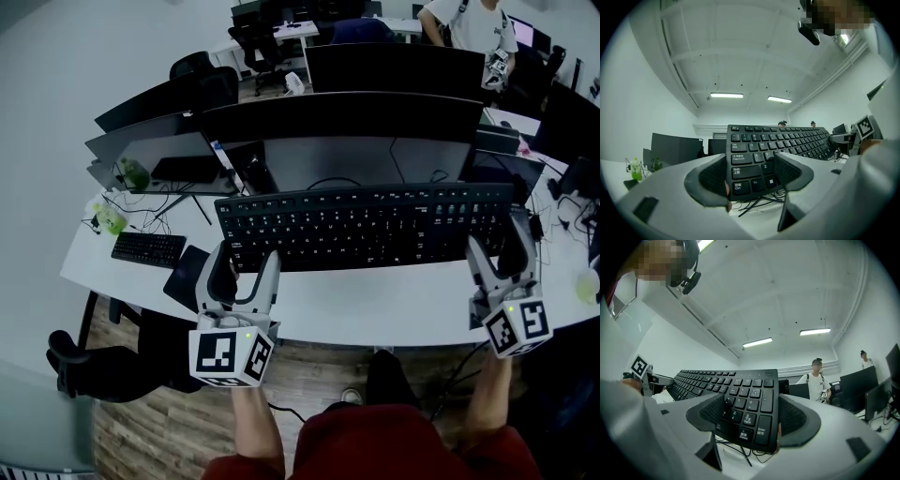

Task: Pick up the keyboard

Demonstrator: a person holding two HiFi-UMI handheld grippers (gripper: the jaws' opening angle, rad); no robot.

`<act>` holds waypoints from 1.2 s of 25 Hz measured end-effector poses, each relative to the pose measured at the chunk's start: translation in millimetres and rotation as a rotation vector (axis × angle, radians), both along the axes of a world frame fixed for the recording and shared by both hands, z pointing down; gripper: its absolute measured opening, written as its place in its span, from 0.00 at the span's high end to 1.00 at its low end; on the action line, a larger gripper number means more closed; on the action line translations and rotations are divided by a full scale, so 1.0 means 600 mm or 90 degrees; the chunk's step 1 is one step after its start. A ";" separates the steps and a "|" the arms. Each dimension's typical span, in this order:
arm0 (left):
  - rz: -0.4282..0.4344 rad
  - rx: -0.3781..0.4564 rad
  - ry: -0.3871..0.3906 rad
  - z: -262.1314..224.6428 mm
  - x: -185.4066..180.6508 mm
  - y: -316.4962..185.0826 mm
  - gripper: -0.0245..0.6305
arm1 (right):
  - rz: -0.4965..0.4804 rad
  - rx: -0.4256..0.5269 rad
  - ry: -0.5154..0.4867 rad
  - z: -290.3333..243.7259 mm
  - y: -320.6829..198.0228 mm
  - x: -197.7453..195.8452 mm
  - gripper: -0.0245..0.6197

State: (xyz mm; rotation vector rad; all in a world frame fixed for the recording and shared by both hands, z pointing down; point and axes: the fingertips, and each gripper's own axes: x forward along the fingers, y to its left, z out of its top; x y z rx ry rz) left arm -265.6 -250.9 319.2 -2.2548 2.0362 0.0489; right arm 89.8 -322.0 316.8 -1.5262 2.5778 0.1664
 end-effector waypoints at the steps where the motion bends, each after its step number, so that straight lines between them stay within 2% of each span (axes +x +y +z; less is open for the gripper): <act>1: 0.001 -0.001 0.001 0.000 -0.001 -0.001 0.50 | 0.000 0.000 0.001 0.000 -0.001 0.000 0.41; 30: 0.019 0.001 0.018 -0.008 0.001 0.002 0.50 | 0.021 0.010 0.016 -0.023 0.021 0.006 0.41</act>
